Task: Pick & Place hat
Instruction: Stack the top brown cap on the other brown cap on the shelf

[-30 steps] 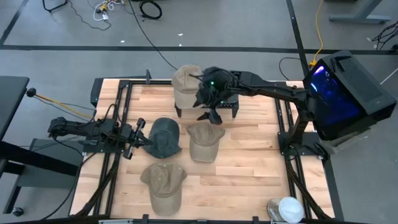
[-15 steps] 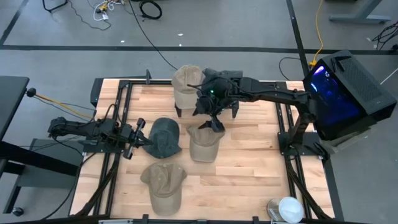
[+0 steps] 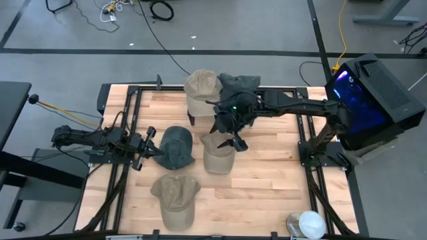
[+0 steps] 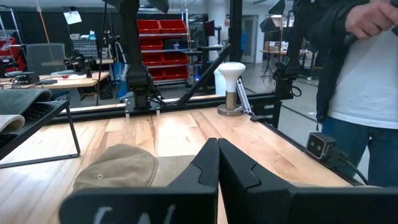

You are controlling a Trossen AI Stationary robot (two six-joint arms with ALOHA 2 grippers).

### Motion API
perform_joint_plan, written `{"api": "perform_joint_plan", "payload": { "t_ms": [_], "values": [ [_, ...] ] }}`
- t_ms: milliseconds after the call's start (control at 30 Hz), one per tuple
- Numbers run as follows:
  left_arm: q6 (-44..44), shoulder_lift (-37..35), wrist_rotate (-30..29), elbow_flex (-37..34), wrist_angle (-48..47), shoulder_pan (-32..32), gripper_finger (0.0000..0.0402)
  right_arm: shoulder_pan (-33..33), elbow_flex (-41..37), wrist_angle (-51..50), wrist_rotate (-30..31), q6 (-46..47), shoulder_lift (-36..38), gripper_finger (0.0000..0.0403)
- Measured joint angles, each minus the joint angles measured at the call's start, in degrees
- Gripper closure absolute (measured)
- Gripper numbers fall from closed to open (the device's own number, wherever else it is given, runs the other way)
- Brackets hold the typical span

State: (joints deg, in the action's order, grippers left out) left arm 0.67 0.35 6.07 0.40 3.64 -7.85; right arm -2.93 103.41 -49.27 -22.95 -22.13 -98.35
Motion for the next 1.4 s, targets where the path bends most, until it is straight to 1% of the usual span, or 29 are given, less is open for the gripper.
{"api": "perform_joint_plan", "payload": {
  "t_ms": [233,400,500,600,733,933,1233,1300,1400],
  "values": [
    [0.0,0.0,0.0,0.0,0.0,0.0,0.0399,1.1,-17.8,14.5,0.0,0.7,9.3,0.0103],
    [0.0,0.0,0.0,0.0,0.0,0.0,0.0399,1.0,-29.0,22.9,0.3,4.7,15.4,0.0103],
    [0.0,0.0,0.0,0.0,0.0,0.0,0.0399,0.9,-34.8,27.1,3.1,6.6,18.5,0.0103],
    [0.0,0.0,0.0,0.0,0.0,0.0,0.0399,0.6,-38.9,29.0,5.3,6.5,20.7,0.0103],
    [0.0,0.0,0.0,0.0,0.0,0.0,0.0399,-0.5,-41.0,28.0,5.0,6.2,21.3,0.0103],
    [0.0,0.0,0.0,0.0,0.0,0.0,0.0399,-3.0,-41.2,24.6,0.1,4.5,21.3,0.0103],
    [0.0,0.0,0.0,0.0,0.0,0.0,0.0399,-3.8,-41.2,24.5,-0.1,1.5,21.1,0.0103],
    [0.0,0.0,0.0,0.0,0.0,0.0,0.0399,-3.8,-40.3,22.5,0.0,1.5,20.2,0.0103],
    [0.0,0.0,0.0,0.0,0.0,0.0,0.0399,-3.8,-36.6,17.9,0.0,0.3,17.8,0.0103]
  ]
}}
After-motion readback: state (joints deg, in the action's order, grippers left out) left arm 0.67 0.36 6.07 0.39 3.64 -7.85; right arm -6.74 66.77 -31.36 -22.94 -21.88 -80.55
